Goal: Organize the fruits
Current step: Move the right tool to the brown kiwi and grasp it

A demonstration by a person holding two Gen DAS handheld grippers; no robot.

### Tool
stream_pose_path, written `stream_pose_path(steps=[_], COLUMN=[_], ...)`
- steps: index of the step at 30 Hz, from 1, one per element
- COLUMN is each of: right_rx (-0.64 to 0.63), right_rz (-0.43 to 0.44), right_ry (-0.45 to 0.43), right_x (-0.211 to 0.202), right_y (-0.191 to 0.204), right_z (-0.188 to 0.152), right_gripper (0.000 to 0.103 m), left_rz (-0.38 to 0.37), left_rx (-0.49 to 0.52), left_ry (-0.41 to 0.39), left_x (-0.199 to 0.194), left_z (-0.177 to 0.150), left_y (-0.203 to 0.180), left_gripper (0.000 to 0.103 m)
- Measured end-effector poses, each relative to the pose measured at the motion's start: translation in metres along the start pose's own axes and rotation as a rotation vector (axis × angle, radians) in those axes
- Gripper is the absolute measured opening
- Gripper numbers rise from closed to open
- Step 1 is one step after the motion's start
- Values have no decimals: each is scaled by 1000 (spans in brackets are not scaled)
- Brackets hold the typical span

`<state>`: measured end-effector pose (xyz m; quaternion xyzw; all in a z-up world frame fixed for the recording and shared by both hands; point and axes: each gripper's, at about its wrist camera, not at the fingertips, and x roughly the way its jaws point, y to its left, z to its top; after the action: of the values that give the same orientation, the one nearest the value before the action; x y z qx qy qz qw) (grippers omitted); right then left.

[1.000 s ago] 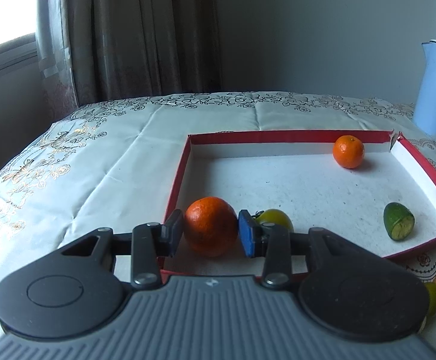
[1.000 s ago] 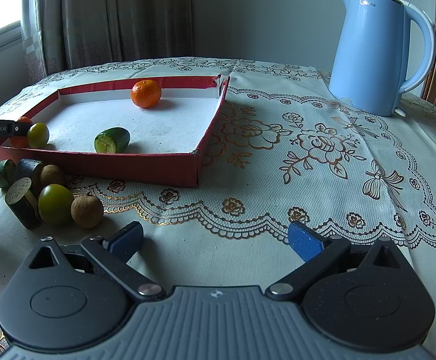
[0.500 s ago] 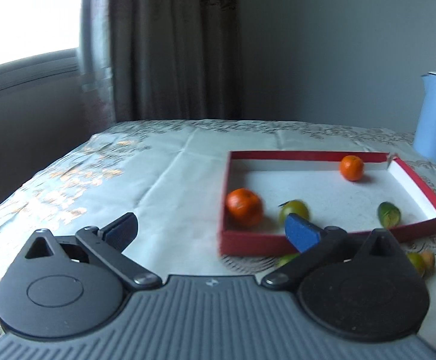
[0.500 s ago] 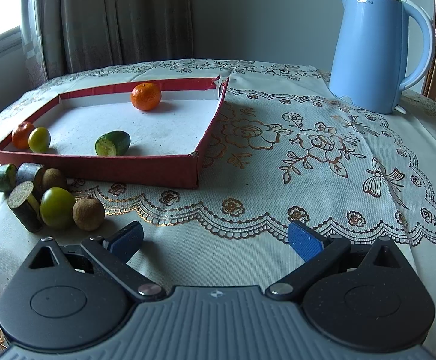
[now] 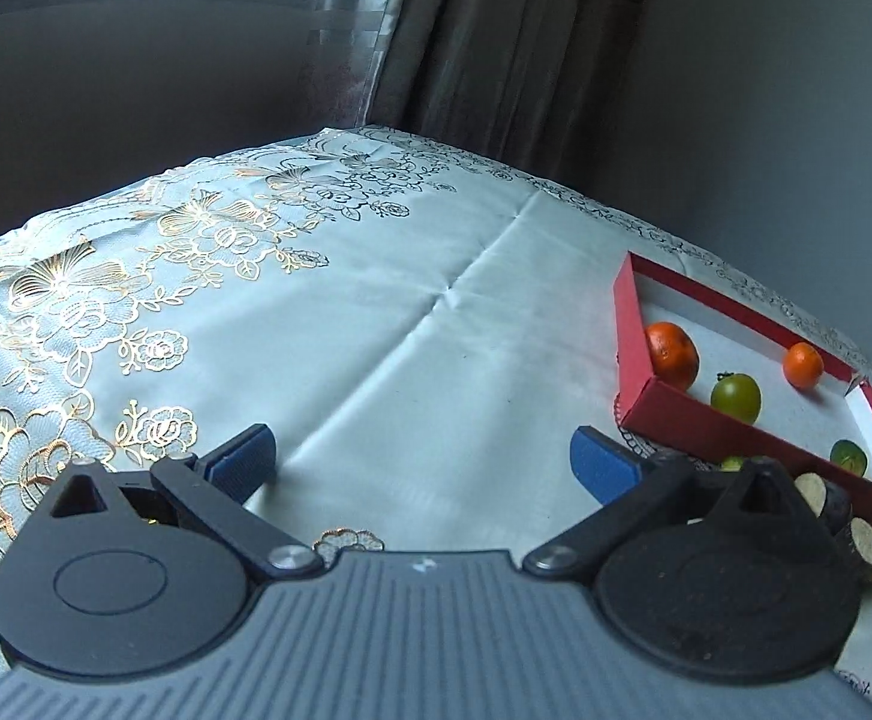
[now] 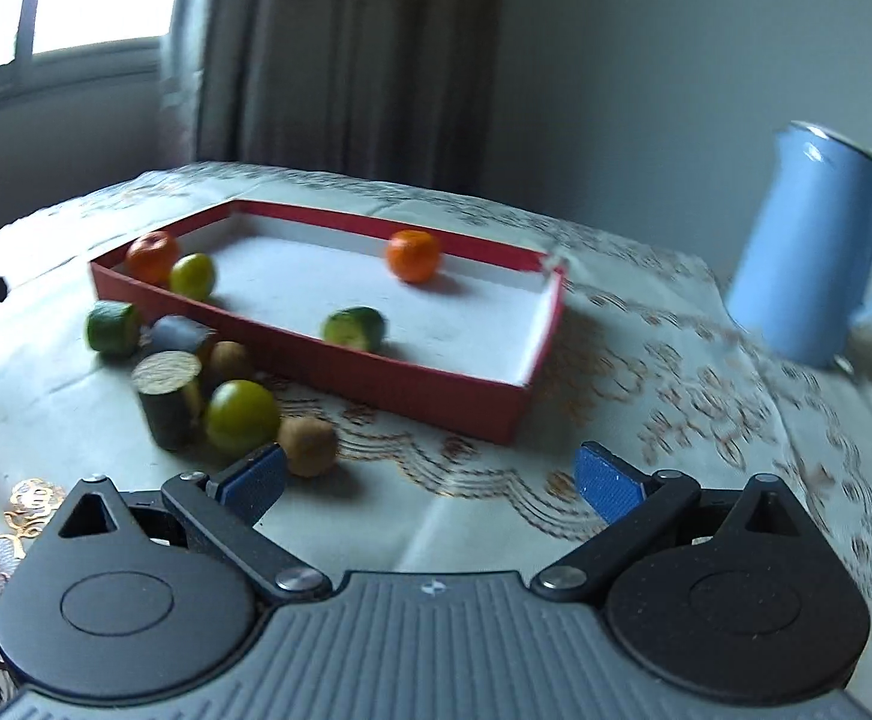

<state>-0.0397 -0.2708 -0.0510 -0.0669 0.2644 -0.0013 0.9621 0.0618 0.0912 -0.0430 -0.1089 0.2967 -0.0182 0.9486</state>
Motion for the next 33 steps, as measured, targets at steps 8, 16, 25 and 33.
stream_pose_path(steps=[8,16,25,33], right_rx=[-41,-37,-29,37], right_rz=[99,132,175,187], right_ry=[87,100,102,51], right_x=[22,32,37,24], right_y=[10,11,14,10], right_z=[9,13,16,19], right_gripper=[60,52,29,26], left_rz=[-5,-13,-12,-11], left_rx=[58,62,62,61], left_ry=[6,16,21,21], left_x=[1,3,4,5], left_z=[-3,-2,-2,-2], left_y=[-11,-11,-9,-10], left_gripper=[103,103,103,103])
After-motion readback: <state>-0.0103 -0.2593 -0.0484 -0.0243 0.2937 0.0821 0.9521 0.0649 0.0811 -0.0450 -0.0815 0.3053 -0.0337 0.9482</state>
